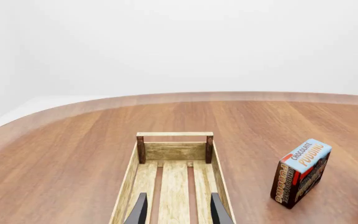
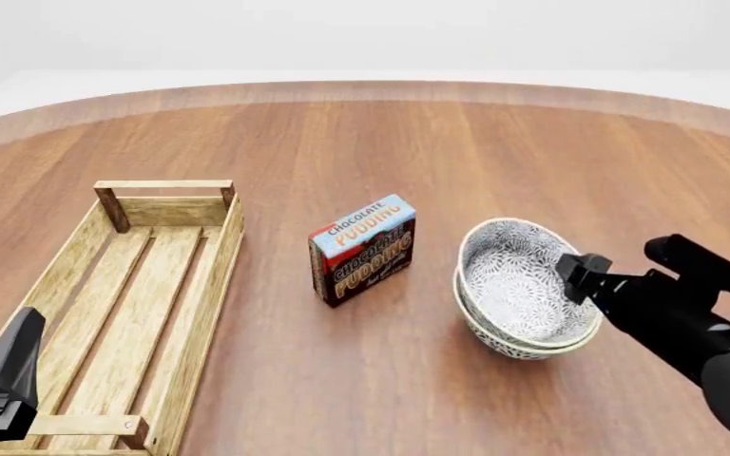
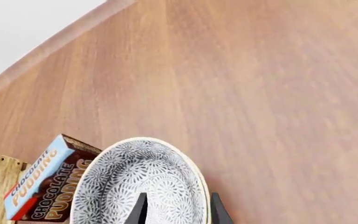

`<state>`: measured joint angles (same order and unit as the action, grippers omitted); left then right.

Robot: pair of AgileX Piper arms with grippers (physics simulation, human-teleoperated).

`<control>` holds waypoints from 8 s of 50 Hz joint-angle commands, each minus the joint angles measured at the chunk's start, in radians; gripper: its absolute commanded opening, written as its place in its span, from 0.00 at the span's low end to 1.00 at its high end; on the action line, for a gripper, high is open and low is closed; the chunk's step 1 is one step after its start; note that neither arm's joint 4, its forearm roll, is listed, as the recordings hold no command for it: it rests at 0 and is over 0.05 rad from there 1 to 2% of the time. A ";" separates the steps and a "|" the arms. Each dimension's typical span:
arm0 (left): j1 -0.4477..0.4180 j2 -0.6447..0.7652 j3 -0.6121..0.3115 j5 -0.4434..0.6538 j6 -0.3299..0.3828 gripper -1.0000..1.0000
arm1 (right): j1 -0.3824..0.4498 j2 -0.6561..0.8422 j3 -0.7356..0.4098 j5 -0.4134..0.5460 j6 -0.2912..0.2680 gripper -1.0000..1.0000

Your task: Stack the left bowl on the right bowl and place them in the tray.

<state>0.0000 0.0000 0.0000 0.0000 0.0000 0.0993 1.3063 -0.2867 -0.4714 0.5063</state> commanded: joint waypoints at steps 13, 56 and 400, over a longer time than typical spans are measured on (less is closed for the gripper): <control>0.000 0.000 0.000 0.000 0.000 1.00 | 0.012 -0.085 -0.009 0.062 -0.011 1.00; 0.000 0.000 0.000 0.000 0.000 1.00 | -0.044 0.043 0.137 -0.176 0.024 1.00; 0.000 0.000 0.000 0.000 0.000 1.00 | 0.858 1.278 -2.094 0.813 -0.179 0.00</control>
<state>0.0000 0.0000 0.0000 0.0000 0.0000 0.9596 2.5747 -2.3358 0.3139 0.3304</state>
